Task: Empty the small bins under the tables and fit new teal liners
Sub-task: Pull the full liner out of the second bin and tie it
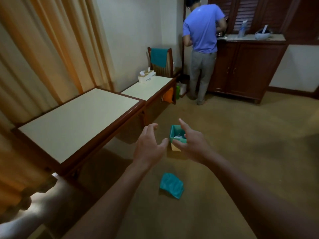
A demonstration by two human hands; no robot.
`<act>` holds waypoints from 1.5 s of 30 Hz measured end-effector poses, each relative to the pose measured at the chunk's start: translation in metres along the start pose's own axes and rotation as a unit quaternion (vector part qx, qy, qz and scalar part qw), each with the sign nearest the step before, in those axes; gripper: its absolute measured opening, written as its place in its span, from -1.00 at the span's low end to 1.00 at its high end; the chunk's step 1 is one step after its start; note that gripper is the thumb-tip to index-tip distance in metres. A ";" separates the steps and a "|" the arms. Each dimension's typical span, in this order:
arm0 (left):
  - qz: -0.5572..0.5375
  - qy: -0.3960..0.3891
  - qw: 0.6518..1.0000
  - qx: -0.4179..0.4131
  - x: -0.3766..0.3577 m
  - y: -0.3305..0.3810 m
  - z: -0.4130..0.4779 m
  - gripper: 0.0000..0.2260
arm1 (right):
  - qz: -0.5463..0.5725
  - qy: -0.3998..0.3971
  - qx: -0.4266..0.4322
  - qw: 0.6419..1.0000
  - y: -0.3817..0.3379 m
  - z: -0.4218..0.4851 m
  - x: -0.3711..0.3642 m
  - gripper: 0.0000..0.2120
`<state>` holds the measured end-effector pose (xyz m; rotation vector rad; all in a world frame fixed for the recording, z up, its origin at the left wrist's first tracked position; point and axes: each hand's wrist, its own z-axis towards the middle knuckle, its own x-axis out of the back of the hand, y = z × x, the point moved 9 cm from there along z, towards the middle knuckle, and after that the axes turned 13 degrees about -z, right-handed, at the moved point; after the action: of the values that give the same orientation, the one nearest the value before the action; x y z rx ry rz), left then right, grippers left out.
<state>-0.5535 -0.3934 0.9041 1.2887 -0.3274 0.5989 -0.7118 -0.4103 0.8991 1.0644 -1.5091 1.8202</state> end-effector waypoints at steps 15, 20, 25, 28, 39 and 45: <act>0.021 0.000 0.999 0.044 -0.236 0.040 0.178 -0.40 | -0.042 -0.060 -0.049 0.996 0.258 0.162 0.098 -0.25; 0.043 0.025 0.997 0.063 -0.305 0.045 0.238 -0.41 | -0.026 -0.094 -0.012 0.995 0.325 0.239 0.107 -0.22; 0.073 0.078 0.985 0.134 -0.360 0.038 0.281 -0.40 | 0.017 -0.148 0.000 0.989 0.401 0.318 0.128 -0.22; 0.079 0.090 0.977 0.178 -0.397 0.045 0.306 -0.40 | 0.032 -0.184 0.013 0.982 0.435 0.363 0.141 -0.22; 0.075 0.151 0.943 0.288 -0.456 -0.017 0.429 -0.37 | 0.106 -0.258 0.038 0.960 0.473 0.546 0.092 -0.27; 0.057 0.162 0.925 0.338 -0.480 -0.100 0.508 -0.38 | 0.067 -0.293 0.065 0.951 0.495 0.643 0.036 -0.28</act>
<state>-0.8313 -1.0086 0.6957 1.8002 0.0993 1.0687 -0.9832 -1.1493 0.6993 1.7163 -1.8431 1.8016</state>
